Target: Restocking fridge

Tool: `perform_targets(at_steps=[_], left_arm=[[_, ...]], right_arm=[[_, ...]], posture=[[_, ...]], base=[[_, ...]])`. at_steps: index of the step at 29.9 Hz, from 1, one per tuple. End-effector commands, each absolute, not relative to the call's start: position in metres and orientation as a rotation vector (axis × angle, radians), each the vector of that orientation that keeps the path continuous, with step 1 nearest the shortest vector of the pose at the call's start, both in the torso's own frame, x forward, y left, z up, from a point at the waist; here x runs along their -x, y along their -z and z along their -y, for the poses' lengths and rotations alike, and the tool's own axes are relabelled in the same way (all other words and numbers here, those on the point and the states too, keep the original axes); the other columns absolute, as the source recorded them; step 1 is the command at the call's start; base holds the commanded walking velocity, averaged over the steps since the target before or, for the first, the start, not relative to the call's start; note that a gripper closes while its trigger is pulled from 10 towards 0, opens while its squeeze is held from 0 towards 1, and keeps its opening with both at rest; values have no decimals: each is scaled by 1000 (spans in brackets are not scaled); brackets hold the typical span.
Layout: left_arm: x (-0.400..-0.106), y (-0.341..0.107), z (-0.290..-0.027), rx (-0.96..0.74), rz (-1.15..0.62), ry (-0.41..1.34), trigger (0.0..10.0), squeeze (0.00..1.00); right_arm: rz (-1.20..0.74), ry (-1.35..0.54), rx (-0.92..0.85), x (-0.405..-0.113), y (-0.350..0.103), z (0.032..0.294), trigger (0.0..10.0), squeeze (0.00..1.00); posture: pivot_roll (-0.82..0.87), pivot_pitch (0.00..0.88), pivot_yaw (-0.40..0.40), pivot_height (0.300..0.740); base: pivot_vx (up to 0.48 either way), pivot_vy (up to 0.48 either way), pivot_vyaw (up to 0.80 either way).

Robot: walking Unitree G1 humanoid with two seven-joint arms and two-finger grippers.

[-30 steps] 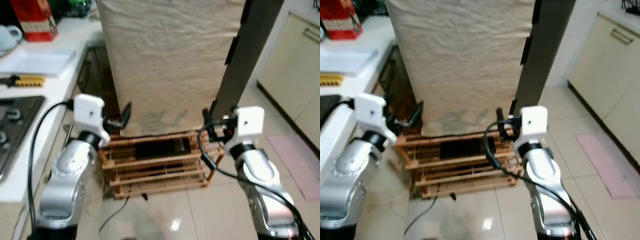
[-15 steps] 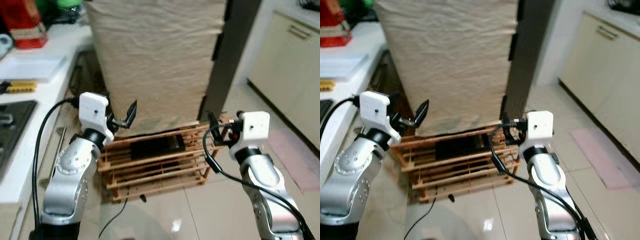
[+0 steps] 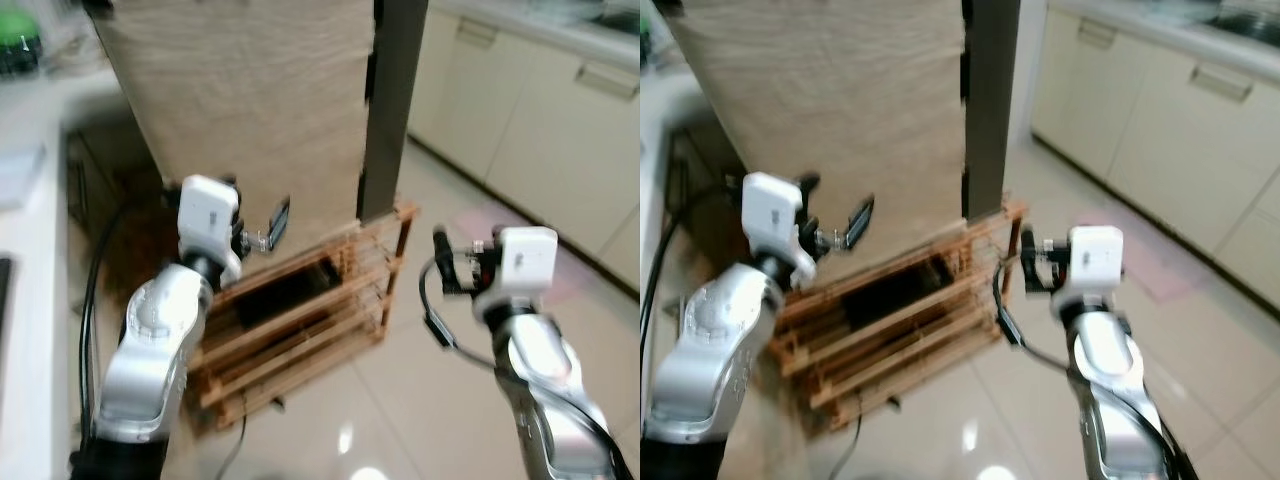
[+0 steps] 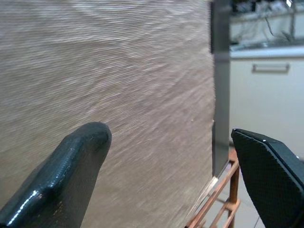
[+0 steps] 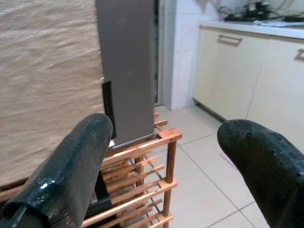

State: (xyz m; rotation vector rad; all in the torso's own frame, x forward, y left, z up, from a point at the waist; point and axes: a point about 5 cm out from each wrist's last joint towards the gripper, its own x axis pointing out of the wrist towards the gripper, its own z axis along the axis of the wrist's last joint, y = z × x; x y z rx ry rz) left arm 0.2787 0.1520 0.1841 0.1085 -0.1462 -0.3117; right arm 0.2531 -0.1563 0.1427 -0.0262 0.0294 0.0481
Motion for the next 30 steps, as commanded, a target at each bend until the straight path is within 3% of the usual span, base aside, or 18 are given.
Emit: perform_targets(at_steps=[1, 11, 23, 30], left_arm=[[-279, -185, -153, -82, 140, 302, 10000, 0], [-280, -188, -161, -121, 166, 249, 10000, 0], [-282, -189, -163, -99, 147, 241, 10000, 0], [-281, -189, -163, -100, 145, 254, 10000, 0]], right_arm=[[-10, -44, 32, -254, -148, 159, 10000, 0], [4, -108, 56, -254, -151, 153, 10000, 0], [18, -152, 102, -254, -154, 148, 10000, 0], [10, -132, 64, -253, -151, 149, 10000, 0]], posture=[[87, 0, 41, 740], [93, 0, 39, 740], [95, 0, 40, 740], [97, 0, 46, 740]], base=[[0, 0, 0], [0, 0, 0], [335, 0, 800], [366, 0, 0]])
